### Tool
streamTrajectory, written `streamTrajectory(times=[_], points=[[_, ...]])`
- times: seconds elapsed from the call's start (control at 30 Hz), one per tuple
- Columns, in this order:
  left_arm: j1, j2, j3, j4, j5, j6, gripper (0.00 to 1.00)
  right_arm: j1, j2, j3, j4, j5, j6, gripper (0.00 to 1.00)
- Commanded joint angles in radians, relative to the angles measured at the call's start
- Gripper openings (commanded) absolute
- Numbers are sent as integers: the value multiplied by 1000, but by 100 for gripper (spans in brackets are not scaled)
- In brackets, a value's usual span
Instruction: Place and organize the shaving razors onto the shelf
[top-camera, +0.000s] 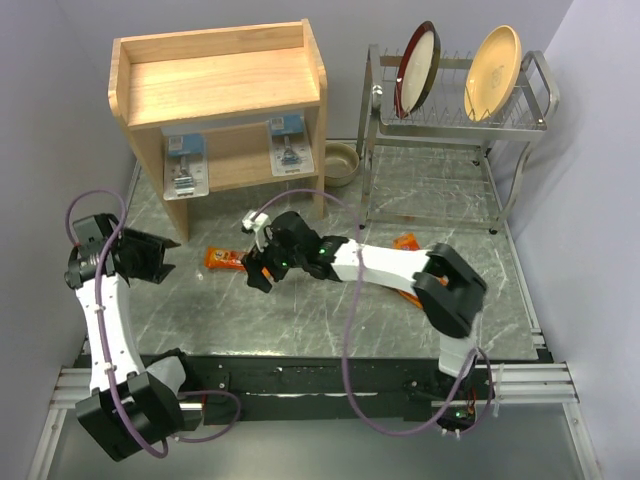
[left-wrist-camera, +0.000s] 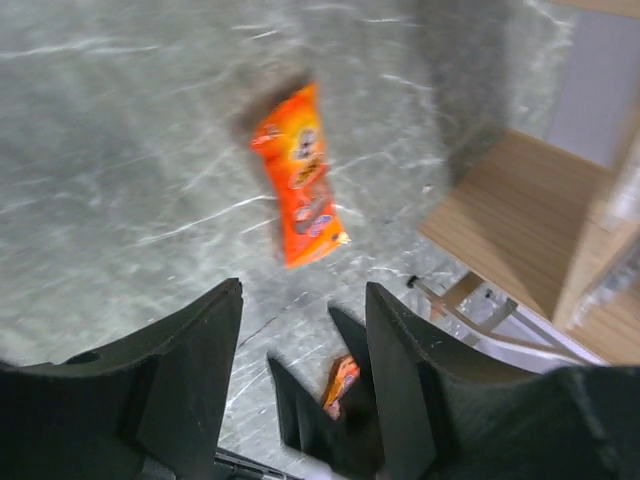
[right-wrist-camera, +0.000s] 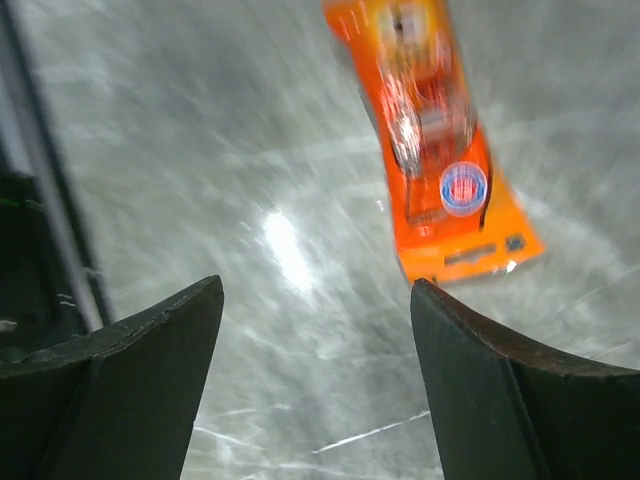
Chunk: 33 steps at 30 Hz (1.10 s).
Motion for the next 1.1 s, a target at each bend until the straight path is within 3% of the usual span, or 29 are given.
streamTrajectory(times=[0.0, 0.17, 0.6, 0.83, 0.93, 1.07], points=[[30, -43, -36, -6, -34, 1, 57, -19, 102, 128, 9, -20, 37, 82], [44, -53, -38, -13, -63, 28, 58, -33, 200, 205, 15, -26, 112, 82], [49, -24, -119, 41, -6, 34, 60, -71, 220, 130, 87, 32, 158, 84], [39, -24, -167, 115, 57, 64, 74, -105, 281, 170, 76, 47, 213, 84], [38, -21, -176, 126, 58, 64, 76, -109, 308, 179, 81, 8, 228, 79], [35, -21, -187, 144, 66, 60, 77, -108, 305, 150, 98, -45, 261, 63]])
